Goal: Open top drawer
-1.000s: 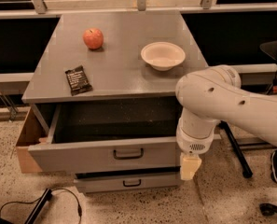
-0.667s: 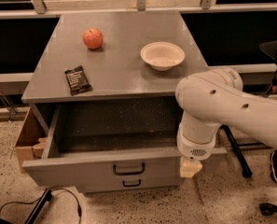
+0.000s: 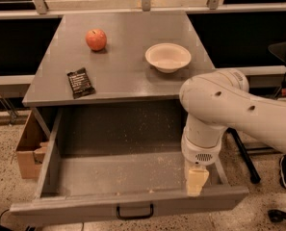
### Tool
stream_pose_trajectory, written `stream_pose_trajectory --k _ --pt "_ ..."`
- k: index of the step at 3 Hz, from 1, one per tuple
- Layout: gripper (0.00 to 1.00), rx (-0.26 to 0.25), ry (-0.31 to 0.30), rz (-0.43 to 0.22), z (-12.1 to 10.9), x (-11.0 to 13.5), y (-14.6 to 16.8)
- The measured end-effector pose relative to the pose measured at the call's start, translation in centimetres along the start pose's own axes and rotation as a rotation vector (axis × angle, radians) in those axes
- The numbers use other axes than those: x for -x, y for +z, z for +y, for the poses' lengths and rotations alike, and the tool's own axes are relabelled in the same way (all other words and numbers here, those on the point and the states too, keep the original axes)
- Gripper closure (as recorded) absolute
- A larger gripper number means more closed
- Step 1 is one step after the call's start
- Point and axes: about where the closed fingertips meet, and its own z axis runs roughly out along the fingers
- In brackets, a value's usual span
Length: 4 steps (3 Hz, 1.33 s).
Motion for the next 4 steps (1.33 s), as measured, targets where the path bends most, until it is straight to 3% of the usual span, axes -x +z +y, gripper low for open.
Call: stream_pose_trajectory --k 1,2,3,4 --pt "0.15 -0.001 0.0 0.001 0.1 0.0 0.0" --pt "0.0 -0.003 0.0 0.002 0.1 -0.1 -0.1" --pt "0.0 -0.003 0.0 0.002 0.1 -0.1 -0.1" --pt "0.0 -0.024 0.026 -0.019 -0.8 -1.7 -2.6"
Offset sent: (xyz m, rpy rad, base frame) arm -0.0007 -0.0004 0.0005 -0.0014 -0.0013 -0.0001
